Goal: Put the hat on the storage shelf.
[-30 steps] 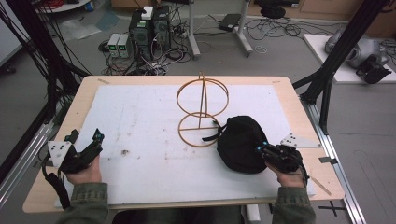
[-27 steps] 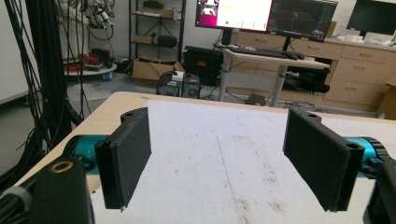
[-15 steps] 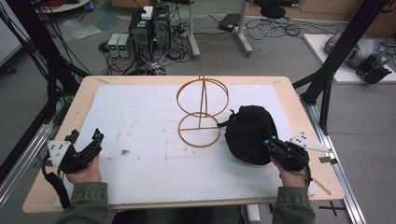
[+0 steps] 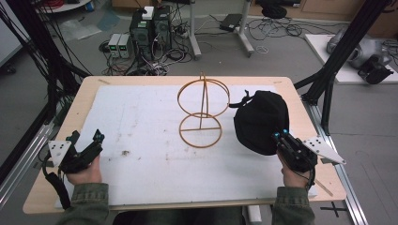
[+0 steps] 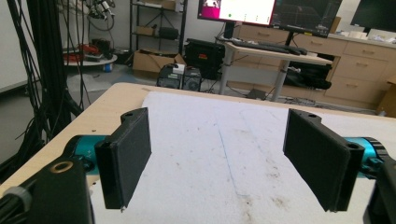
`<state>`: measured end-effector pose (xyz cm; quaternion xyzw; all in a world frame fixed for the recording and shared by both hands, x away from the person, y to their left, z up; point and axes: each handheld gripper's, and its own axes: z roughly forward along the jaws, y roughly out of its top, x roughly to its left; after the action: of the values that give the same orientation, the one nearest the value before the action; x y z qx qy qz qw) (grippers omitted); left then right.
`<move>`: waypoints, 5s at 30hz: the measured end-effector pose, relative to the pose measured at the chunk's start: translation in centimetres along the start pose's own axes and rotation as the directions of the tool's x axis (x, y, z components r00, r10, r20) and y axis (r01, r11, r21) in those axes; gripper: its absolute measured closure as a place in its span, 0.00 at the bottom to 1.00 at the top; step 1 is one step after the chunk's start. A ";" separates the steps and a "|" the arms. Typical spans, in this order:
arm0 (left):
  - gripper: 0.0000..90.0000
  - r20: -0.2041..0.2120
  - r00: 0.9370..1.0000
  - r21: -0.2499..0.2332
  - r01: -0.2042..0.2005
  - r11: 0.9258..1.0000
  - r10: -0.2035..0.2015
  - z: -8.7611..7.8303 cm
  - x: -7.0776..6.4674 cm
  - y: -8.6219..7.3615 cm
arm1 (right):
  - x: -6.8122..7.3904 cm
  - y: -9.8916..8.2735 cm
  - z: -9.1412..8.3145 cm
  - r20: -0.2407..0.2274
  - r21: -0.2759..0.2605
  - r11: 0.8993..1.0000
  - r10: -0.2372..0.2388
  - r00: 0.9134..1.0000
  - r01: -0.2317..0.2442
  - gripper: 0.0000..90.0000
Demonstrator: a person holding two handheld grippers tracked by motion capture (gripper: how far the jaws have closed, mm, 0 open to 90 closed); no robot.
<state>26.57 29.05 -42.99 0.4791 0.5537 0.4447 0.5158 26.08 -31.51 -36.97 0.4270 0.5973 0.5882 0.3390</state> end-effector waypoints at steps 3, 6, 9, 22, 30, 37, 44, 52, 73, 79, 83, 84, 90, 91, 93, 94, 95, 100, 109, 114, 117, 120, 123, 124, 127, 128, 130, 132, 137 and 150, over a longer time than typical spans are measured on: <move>0.26 0.002 1.000 -0.001 0.002 1.000 -0.002 0.0 -0.1 0.0 | -0.1 0.1 0.0 0.001 -0.027 0.999 0.041 0.999 -0.041 0.97; 0.26 0.003 1.000 -0.001 -0.003 1.000 0.003 0.0 -0.1 0.0 | 0.0 0.3 0.2 0.010 -0.058 0.998 0.035 0.999 -0.035 0.97; 0.26 0.001 1.000 -0.001 -0.001 1.000 0.001 0.0 -0.1 0.0 | 0.2 0.7 0.4 0.020 -0.082 0.997 0.019 1.000 -0.018 0.97; 0.26 0.004 1.000 0.003 -0.007 1.000 0.007 -0.2 -0.2 -0.1 | 0.7 3.2 0.0 0.035 -0.242 0.970 0.001 0.999 0.007 0.97; 0.26 0.000 1.000 0.003 0.003 1.000 -0.003 -0.3 -0.2 -0.1 | 1.2 3.7 0.2 0.034 -0.306 0.952 -0.013 0.999 0.023 0.97; 0.26 -0.001 1.000 -0.002 -0.002 1.000 0.002 -0.5 -0.2 -0.1 | 1.8 4.9 1.8 -0.004 -0.333 0.943 -0.022 1.000 0.019 0.97; 0.26 0.003 1.000 0.000 -0.004 1.000 0.004 -0.5 -0.2 -0.1 | 2.6 6.5 3.7 -0.040 -0.329 0.944 -0.044 0.998 0.029 0.97; 0.26 0.002 1.000 -0.004 -0.006 1.000 0.006 -0.5 -0.3 -0.1 | 3.6 8.0 5.4 -0.094 -0.325 0.946 -0.041 0.995 0.008 0.97; 0.26 0.021 1.000 -0.008 -0.001 1.000 0.001 -0.6 -0.4 -0.1 | 8.0 11.5 10.5 -0.241 -0.274 0.962 -0.056 0.969 -0.013 0.97; 0.26 0.035 0.999 0.001 0.013 1.000 -0.013 -0.4 -0.2 -0.2 | 8.6 11.5 11.8 -0.275 -0.181 0.983 -0.030 0.961 -0.021 0.97; 0.26 0.033 0.999 0.000 0.017 1.000 -0.017 -0.4 -0.1 -0.2 | 8.8 11.8 12.3 -0.317 -0.104 0.995 -0.034 0.948 0.001 0.97; 0.26 0.033 0.999 0.000 0.017 1.000 -0.017 -0.4 -0.1 -0.2 | 8.8 11.8 12.3 -0.317 -0.104 0.995 -0.034 0.948 0.001 0.97; 0.26 0.049 0.998 0.019 0.034 0.999 -0.034 -0.1 0.0 -0.3 | 9.2 11.8 12.9 -0.318 0.008 0.999 -0.044 0.947 0.049 0.96; 0.26 0.049 0.998 0.019 0.034 0.999 -0.034 -0.1 0.0 -0.3 | 9.3 11.7 13.0 -0.319 0.019 0.998 -0.043 0.947 0.052 0.96; 0.26 0.049 0.998 0.020 0.033 0.999 -0.034 0.0 0.1 -0.3 | 9.3 11.6 13.1 -0.314 0.029 0.998 -0.051 0.948 0.063 0.96; 0.26 0.052 0.998 0.021 0.037 0.999 -0.038 0.0 0.1 -0.3 | 9.4 11.5 13.3 -0.313 0.037 0.996 -0.063 0.948 0.079 0.96; 0.26 0.052 0.998 0.021 0.037 0.999 -0.038 0.0 0.1 -0.3 | 9.4 11.5 13.3 -0.313 0.037 0.996 -0.063 0.948 0.079 0.96; 0.26 0.053 0.998 0.021 0.035 0.999 -0.036 -0.1 0.2 -0.3 | 9.8 10.9 13.6 -0.316 0.065 0.992 -0.082 0.945 0.108 0.96; 0.26 0.050 0.998 0.021 0.047 0.999 -0.048 0.0 0.3 -0.3 | 10.0 10.8 13.9 -0.321 0.071 0.991 -0.085 0.943 0.114 0.94; 0.26 0.047 0.998 0.018 0.048 0.999 -0.048 0.0 0.3 -0.3 | 10.2 10.7 14.0 -0.331 0.081 0.990 -0.083 0.940 0.116 0.94; 0.26 0.048 0.998 0.022 0.051 0.998 -0.052 0.0 0.4 -0.3 | 10.3 10.6 13.9 -0.333 0.089 0.990 -0.070 0.940 0.106 0.93; 0.26 0.044 0.998 0.019 0.053 0.998 -0.054 0.0 0.5 -0.3 | 10.2 10.3 13.7 -0.327 0.104 0.990 -0.052 0.944 0.091 0.87; 0.26 0.045 0.998 0.020 0.053 0.998 -0.054 0.0 0.5 -0.3 | 10.1 10.2 13.7 -0.319 0.106 0.990 -0.053 0.946 0.091 0.85; 0.26 0.045 0.998 0.020 0.054 0.998 -0.055 0.0 0.5 -0.3 | 10.1 10.1 13.7 -0.311 0.113 0.990 -0.050 0.949 0.089 0.83; 0.26 0.046 0.998 0.026 0.049 0.998 -0.050 -0.1 0.5 -0.3 | 10.1 10.1 13.6 -0.302 0.112 0.989 -0.057 0.951 0.095 0.79; 0.26 0.047 0.998 0.027 0.049 0.998 -0.051 0.0 0.5 -0.3 | 10.1 10.1 13.7 -0.299 0.114 0.988 -0.062 0.952 0.101 0.75; 0.26 0.046 0.998 0.024 0.052 0.998 -0.053 0.0 0.4 -0.3 | 10.1 10.1 13.7 -0.295 0.114 0.988 -0.063 0.953 0.100 0.73; 0.26 0.047 0.998 0.023 0.051 0.998 -0.052 0.0 0.4 -0.3 | 10.1 10.0 13.8 -0.289 0.119 0.989 -0.053 0.956 0.091 0.64; 0.26 0.047 0.998 0.027 0.051 0.998 -0.052 0.0 0.4 -0.3 | 10.3 9.9 14.0 -0.290 0.109 0.988 -0.072 0.954 0.108 0.56; 0.26 0.048 0.997 0.025 0.051 0.998 -0.052 0.0 0.5 -0.3 | 9.9 10.0 13.9 -0.282 0.084 0.993 -0.061 0.957 0.088 0.22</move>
<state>26.52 29.47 -43.34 0.4814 0.5586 0.4128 0.5346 35.80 -17.31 -27.13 0.3327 0.6824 0.5999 0.2524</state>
